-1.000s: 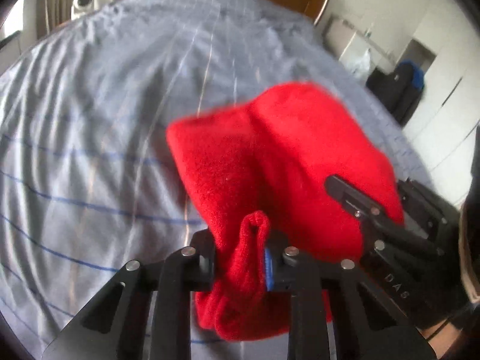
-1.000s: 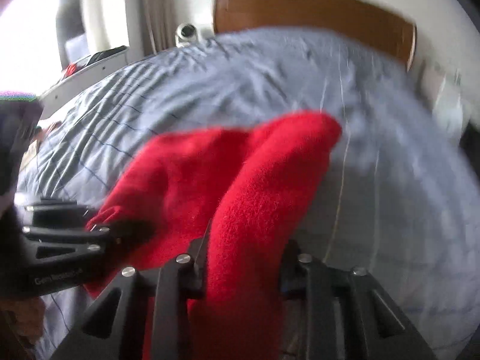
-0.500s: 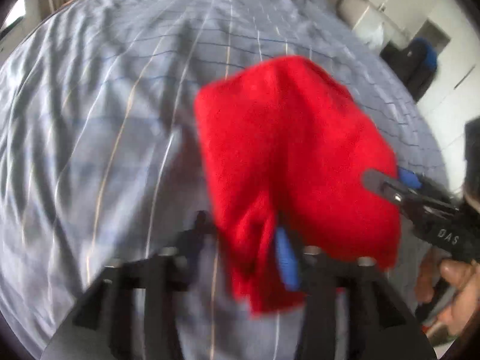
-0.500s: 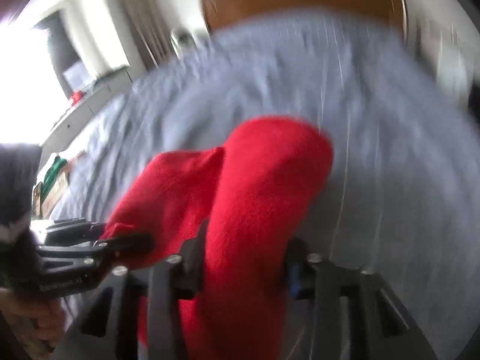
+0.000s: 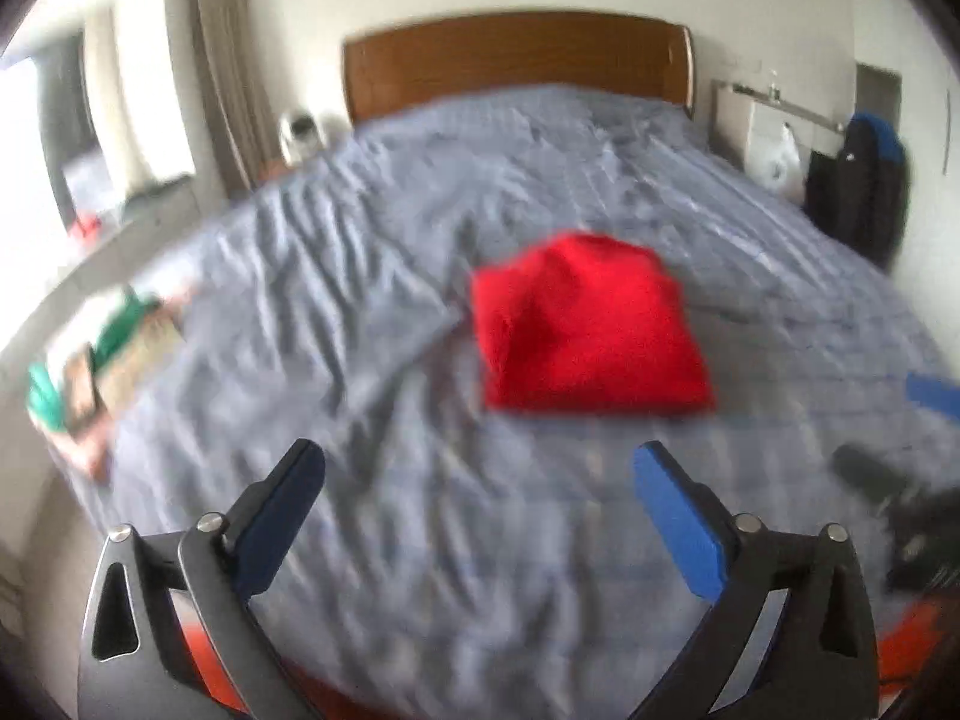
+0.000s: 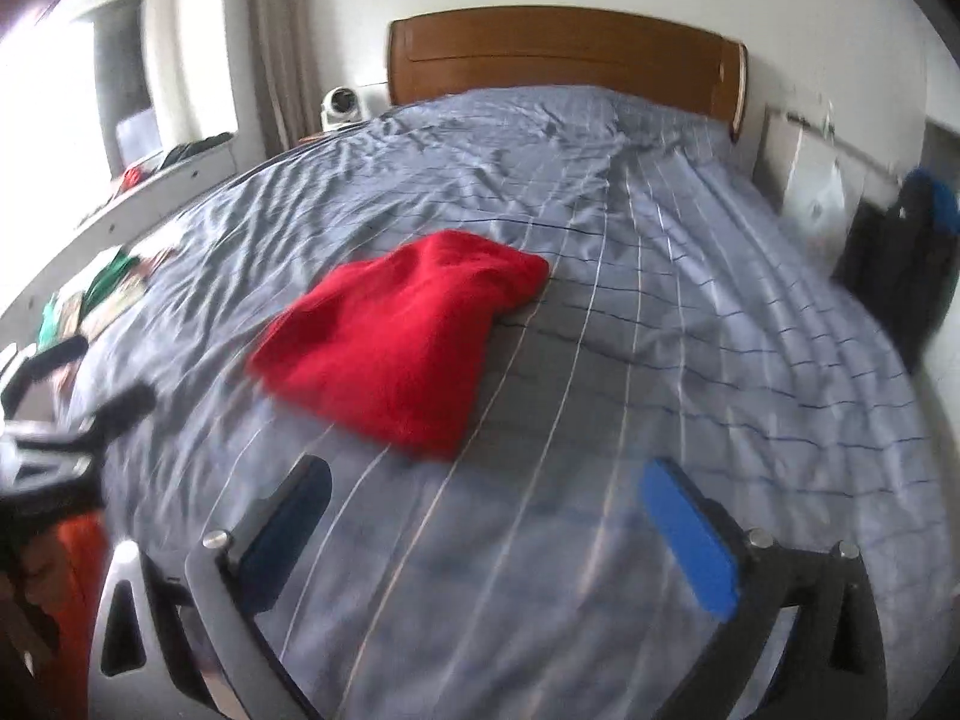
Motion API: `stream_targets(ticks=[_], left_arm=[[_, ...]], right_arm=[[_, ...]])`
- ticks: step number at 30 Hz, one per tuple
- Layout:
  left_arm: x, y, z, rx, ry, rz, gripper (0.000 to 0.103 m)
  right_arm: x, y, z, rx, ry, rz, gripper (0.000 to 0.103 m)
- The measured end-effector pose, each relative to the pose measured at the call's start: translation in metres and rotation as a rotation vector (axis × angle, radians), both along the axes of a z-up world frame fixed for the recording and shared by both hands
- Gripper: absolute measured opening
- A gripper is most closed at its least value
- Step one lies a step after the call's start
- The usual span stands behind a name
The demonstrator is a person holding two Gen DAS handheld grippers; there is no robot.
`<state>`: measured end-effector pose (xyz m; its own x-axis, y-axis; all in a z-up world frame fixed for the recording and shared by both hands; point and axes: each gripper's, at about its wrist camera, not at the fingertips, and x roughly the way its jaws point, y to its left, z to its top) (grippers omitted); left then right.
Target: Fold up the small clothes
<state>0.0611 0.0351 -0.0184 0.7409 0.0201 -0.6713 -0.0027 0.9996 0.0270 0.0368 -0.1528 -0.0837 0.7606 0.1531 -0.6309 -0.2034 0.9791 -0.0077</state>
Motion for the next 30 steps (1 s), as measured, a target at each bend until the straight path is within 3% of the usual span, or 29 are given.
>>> stream_targets(ticks=[2, 5, 8, 15, 26, 30], left_arm=[[-0.010, -0.001, -0.003, -0.045, 0.073, -0.031, 0.103], [-0.015, -0.006, -0.006, -0.023, 0.132, -0.019, 0.103], [-0.026, -0.014, -0.003, 0.019, 0.105, 0.001, 0.103], [-0.049, -0.025, 0.006, 0.036, 0.075, -0.014, 0.103], [-0.050, -0.019, 0.001, -0.002, 0.077, -0.009, 0.103], [-0.051, -0.021, 0.002, 0.016, 0.062, -0.005, 0.103]], right_arm=[[-0.026, 0.001, -0.005, -0.011, 0.016, -0.009, 0.103], [-0.049, -0.001, -0.012, 0.014, 0.044, -0.012, 0.102], [-0.059, 0.000, -0.014, 0.003, 0.055, -0.017, 0.102], [-0.060, -0.002, -0.007, 0.031, 0.069, -0.041, 0.102], [-0.059, 0.008, -0.012, -0.026, 0.066, -0.048, 0.102], [-0.058, 0.010, -0.012, -0.024, 0.064, -0.048, 0.102]])
